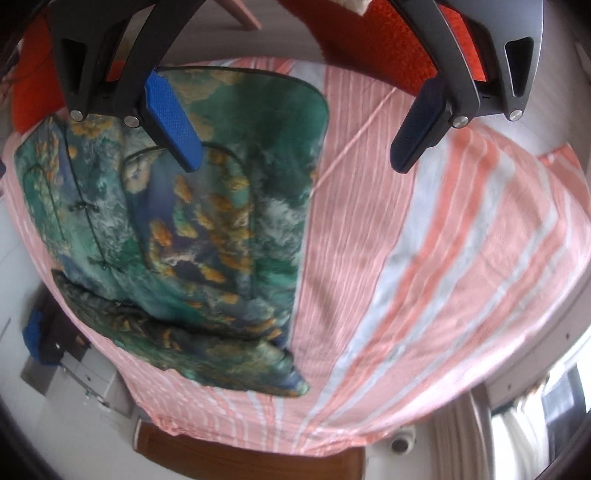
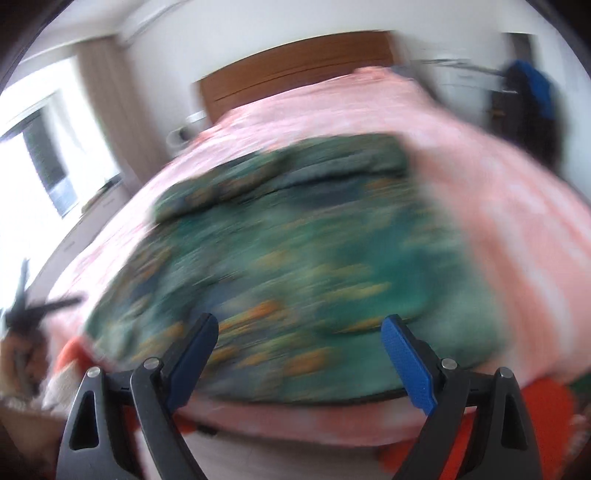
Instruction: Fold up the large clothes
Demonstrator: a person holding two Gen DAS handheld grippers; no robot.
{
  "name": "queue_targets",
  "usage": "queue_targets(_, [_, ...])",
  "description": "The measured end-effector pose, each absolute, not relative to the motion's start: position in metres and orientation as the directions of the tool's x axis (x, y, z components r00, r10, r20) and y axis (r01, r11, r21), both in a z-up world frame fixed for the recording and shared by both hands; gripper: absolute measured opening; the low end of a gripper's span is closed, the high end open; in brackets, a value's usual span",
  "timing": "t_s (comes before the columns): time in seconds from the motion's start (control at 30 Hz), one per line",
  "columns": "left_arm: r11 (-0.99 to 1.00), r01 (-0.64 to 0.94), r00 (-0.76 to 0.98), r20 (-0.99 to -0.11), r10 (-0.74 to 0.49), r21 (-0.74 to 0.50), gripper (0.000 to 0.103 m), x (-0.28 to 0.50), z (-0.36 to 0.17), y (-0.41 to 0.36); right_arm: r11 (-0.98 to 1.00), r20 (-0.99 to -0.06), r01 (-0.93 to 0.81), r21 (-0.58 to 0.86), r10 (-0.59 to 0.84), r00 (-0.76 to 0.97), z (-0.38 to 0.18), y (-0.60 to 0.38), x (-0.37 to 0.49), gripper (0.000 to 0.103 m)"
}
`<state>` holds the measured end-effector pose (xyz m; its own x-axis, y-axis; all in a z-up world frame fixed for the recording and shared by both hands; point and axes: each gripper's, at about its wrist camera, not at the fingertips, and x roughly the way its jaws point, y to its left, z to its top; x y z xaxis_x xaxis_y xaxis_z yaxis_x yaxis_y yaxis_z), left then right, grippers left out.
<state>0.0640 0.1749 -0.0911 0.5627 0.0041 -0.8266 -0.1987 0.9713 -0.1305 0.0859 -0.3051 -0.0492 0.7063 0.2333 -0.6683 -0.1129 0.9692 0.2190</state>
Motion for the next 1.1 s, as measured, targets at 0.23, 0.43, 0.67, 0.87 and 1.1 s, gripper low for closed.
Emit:
queue_targets(0.23, [0.949,-0.133,0.475,-0.859,-0.192,-0.285,0.102,0.078,-0.135,0.178,0.973,-0.804,0.013,0.231,0.183,0.565,-0.06,-0.402,0.126,0.09])
queue_targets(0.43, [0.963,-0.068,0.451,-0.869,-0.205,-0.262,0.079,0.079,-0.144,0.162,0.952,-0.867,-0.053,0.3,0.296,0.4,-0.103,-0.407,0.156,0.089])
queue_targets(0.67, [0.961,-0.058,0.425,-0.878,-0.22,-0.269,0.012,0.072,-0.132,0.164,0.953,-0.904,-0.184,0.24,0.288,0.315,-0.111,-0.369,0.171,0.018])
queue_targets(0.87, [0.968,-0.009,0.399,-0.888,-0.227,-0.251,0.009,0.039,-0.111,0.159,0.938,-0.88,-0.196,0.287,0.339,0.333,-0.084,-0.366,0.136,0.012])
queue_targets(1.1, [0.888,-0.035,0.415,-0.815,-0.405,-0.459,0.008,-0.001,-0.071,0.193,0.828,-0.79,-0.117,0.549,0.559,0.251,-0.065,-0.395,0.091,0.012])
